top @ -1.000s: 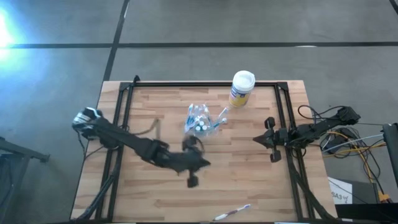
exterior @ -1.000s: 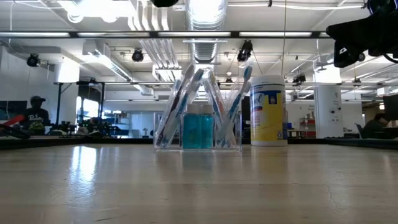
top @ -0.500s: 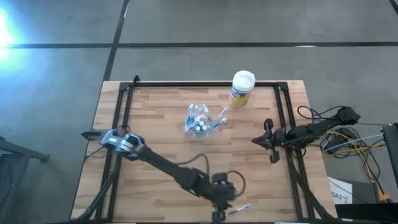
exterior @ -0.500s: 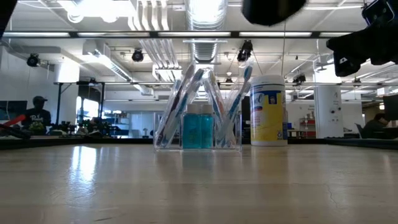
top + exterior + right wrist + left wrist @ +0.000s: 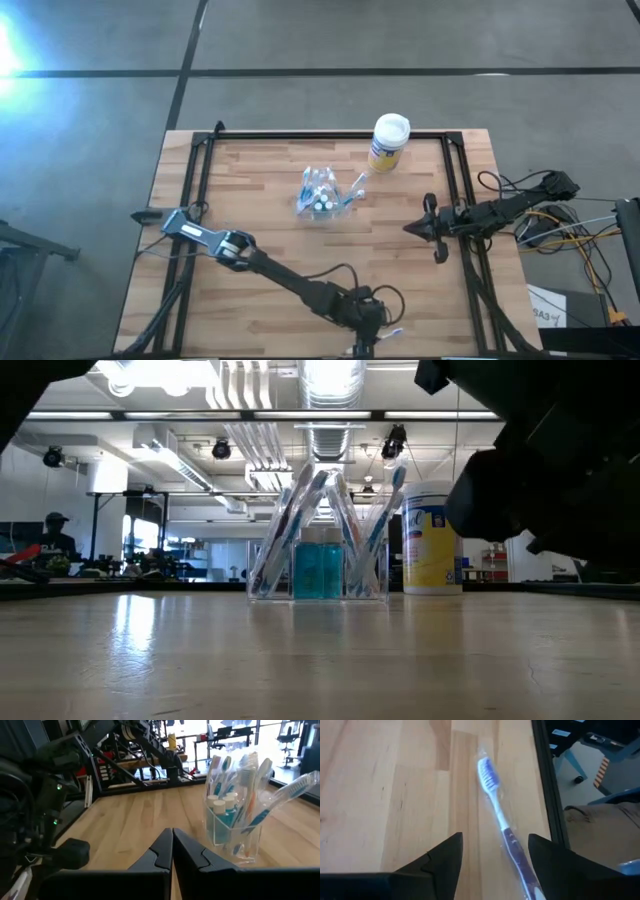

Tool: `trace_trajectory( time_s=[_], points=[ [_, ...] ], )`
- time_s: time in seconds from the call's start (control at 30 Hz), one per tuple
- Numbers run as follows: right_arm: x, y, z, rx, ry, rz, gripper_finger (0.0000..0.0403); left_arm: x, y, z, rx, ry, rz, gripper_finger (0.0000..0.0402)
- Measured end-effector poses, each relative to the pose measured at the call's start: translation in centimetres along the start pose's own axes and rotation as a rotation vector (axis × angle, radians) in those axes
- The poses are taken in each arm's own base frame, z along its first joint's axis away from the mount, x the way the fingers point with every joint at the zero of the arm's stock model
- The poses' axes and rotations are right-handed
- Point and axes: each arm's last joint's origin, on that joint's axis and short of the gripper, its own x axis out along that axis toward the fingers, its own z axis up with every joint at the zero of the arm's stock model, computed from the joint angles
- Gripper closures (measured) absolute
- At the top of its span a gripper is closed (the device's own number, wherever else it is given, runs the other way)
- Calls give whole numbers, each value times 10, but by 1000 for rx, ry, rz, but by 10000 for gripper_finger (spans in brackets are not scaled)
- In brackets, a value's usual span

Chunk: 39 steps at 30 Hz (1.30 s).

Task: Pick & Place toothbrushing station
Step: Put the violet toothbrush into the transparent organizer

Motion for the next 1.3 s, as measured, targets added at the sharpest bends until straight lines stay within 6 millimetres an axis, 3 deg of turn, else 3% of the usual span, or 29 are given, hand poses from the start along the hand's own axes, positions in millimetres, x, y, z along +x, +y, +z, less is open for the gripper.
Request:
trace_trajectory(
  time_s=[0.53, 0.97, 1.3],
  points=[
    [1, 0, -1, 20, 14, -2, 394, 2, -14, -15, 60, 46, -41, 172],
    [1, 0, -1, 31, 13, -2, 394, 9, 16, -36, -32, 155, 137, 172],
    [2, 0, -3, 44, 30, -6, 394, -20, 43, -21, 5, 193, 405, 172]
  ],
)
